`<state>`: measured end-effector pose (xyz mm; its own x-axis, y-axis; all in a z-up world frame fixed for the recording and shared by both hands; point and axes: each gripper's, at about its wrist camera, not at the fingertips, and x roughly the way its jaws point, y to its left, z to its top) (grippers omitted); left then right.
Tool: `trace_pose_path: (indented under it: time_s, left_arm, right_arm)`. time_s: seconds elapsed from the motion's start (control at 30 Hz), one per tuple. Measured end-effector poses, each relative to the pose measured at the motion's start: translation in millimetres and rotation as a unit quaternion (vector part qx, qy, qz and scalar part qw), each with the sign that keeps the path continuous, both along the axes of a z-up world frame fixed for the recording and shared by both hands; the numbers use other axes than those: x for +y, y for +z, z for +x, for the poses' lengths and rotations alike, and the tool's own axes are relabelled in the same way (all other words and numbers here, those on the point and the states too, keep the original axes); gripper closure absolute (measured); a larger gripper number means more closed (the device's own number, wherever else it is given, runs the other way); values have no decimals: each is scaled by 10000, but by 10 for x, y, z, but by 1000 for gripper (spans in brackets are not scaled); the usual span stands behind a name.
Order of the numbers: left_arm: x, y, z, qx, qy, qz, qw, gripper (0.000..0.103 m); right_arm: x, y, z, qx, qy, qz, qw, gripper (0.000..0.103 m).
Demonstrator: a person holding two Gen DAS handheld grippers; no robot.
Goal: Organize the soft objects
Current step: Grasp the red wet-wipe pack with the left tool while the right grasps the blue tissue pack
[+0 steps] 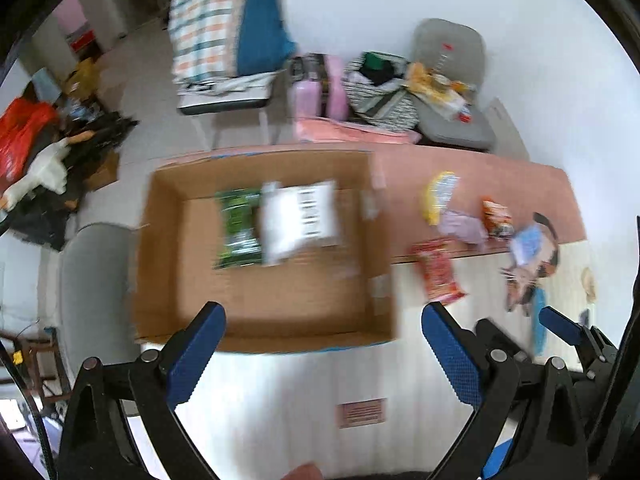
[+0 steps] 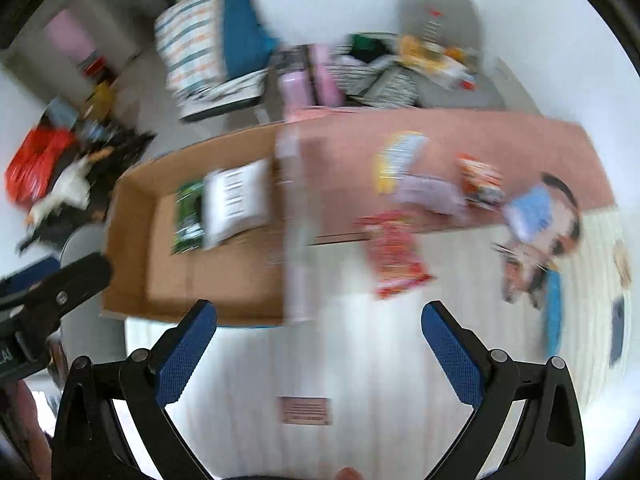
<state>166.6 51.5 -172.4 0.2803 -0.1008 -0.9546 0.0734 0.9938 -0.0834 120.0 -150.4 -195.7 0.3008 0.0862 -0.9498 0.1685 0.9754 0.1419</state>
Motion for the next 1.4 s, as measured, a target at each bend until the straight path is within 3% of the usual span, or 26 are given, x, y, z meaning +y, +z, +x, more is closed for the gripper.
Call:
trace_pose_path:
  time_s: [0.13, 0.27, 0.37, 0.5, 0.8, 1.0, 1.07, 1.1, 1.13, 1.23, 1.4]
  left_arm:
    - [-744, -323, 296, 561, -371, -173, 9976, 3]
    - [-1394, -862, 611, 1282, -530, -297, 9899, 3]
    - [-1706, -1249, 792, 1705, -486, -237, 9839, 6]
    - [-1899, -1785, 1026, 2209, -239, -92, 9750, 6]
    - [-1877, -2443, 1091, 2941, 120, 38, 9557, 7]
    - [-1852, -2664, 1044, 3160, 230, 139, 9484, 7]
    - [-1871, -2711, 1015, 3173, 204, 237, 9478, 17]
    - [-1888, -2731, 994, 3197, 155, 322, 9469, 42]
    - [-1908, -2745, 967, 3205, 103, 395, 9464, 48]
    - [-2001, -2699, 919, 3025, 2, 504, 9518, 56]
    - [-2139, -2573, 789, 2645, -173, 708, 9616, 60]
  right_arm:
    - [-1208, -166, 131, 271, -1167, 349, 9922, 0]
    - [-2379, -658, 390, 708, -2326, 1167, 9629, 0]
    - [-2946, -1133, 659, 1088, -2791, 1452, 9430, 0]
    - [-3361, -1736, 964, 1598, -3139, 1759, 9193, 3]
    - [-3598, -2445, 1209, 2217, -3310, 1773, 8999, 10]
    - [-3512, -2620, 1322, 2419, -3132, 1601, 9043, 11]
    - [-3466, -2652, 1380, 2478, -3037, 1478, 9080, 11]
    - [-3433, -2667, 1402, 2520, -2999, 1425, 9090, 12]
    - [-3381, -2697, 1454, 2584, -2941, 1349, 9102, 13]
    - [-3237, -2704, 1547, 2661, -2809, 986, 9168, 27]
    - [-3077, -2639, 1565, 2564, -2623, 661, 9279, 53]
